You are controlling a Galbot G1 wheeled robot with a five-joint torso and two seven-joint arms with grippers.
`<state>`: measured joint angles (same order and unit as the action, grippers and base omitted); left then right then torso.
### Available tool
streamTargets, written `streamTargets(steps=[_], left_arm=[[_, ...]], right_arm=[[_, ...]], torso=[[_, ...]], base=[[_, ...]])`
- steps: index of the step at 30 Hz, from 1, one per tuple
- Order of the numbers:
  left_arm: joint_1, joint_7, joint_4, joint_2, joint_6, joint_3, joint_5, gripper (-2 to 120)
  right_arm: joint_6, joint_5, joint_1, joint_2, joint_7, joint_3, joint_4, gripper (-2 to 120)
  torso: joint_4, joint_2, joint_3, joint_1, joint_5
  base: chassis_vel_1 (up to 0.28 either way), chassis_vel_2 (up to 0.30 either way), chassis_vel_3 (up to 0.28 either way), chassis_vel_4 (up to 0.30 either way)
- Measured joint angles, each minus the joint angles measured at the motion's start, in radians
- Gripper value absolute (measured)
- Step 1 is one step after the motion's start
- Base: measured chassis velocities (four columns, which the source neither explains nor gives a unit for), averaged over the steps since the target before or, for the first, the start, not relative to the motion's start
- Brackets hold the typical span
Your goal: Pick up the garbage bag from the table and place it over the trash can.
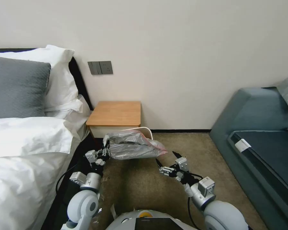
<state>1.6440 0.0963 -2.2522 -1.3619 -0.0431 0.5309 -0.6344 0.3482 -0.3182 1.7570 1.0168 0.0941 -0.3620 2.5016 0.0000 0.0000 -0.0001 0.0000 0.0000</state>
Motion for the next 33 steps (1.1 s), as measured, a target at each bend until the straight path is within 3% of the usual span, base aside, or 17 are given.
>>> streamTargets(steps=[2, 6, 9, 11, 13, 14, 16, 29, 33], left_arm=[[0.011, 0.0, 0.008, -0.004, 0.003, 0.001, 0.012, 9], [0.032, 0.001, 0.007, -0.012, 0.009, 0.002, 0.026, 9], [0.031, 0.001, 0.006, -0.013, 0.01, 0.001, 0.033, 9], [0.027, -0.003, 0.006, -0.012, 0.01, -0.004, 0.045, 9], [0.026, -0.004, 0.006, -0.011, 0.01, -0.006, 0.048, 9], [0.016, -0.008, 0.006, -0.008, 0.01, -0.012, 0.053, 9], [-0.004, -0.011, 0.009, 0.003, 0.003, -0.025, 0.055, 9], [0.002, -0.019, -0.002, 0.007, 0.002, -0.027, 0.083, 9], [0.001, -0.022, -0.003, 0.006, 0.003, -0.033, 0.087, 9]], right_arm=[[0.0, 0.047, 0.006, -0.007, -0.027, 0.011, 0.0, 100], [-0.013, 0.122, -0.009, -0.027, -0.07, 0.021, 0.0, 100], [-0.054, 0.126, -0.023, -0.032, -0.089, 0.02, -0.001, 100], [-0.158, 0.112, -0.084, -0.043, -0.123, 0.001, -0.001, 100], [-0.175, 0.111, -0.1, -0.046, -0.132, -0.004, -0.001, 100], [-0.227, 0.099, -0.142, -0.058, -0.155, -0.015, -0.001, 100], [-0.257, 0.081, -0.157, -0.06, -0.161, -0.014, -0.01, 100], [-0.243, 0.035, -0.272, -0.11, -0.209, 0.041, -0.102, 100], [-0.232, 0.026, -0.281, -0.131, -0.211, 0.041, -0.125, 88]], torso=[[-0.0006, 0.0, 0.0, 0.0, -0.0001], [0.0008, 0.0, 0.0, 0.0, 0.0001], [-0.0003, 0.0, 0.0, 0.0, 0.0], [-0.0001, 0.0, 0.0, 0.0, 0.0001], [0.0002, 0.0, 0.0, 0.0, 0.0], [0.0008, 0.0, 0.0, 0.0, 0.0001], [-0.0007, 0.0, 0.0, 0.0, -0.0002], [0.0002, 0.0, 0.0, 0.0, 0.0], [-0.0001, 0.0, 0.0, 0.0, 0.0]], base=[[0.0, 0.0, 0.0, 0.0], [0.0, 0.0, 0.0, 0.0], [0.0, 0.0, 0.0, 0.0], [0.0, 0.0, 0.0, 0.0], [0.0, 0.0, 0.0, 0.0], [0.0, 0.0, 0.0, 0.0], [0.0, 0.0, 0.0, 0.0], [0.0, 0.0, 0.0, 0.0], [0.0, 0.0, 0.0, 0.0]])
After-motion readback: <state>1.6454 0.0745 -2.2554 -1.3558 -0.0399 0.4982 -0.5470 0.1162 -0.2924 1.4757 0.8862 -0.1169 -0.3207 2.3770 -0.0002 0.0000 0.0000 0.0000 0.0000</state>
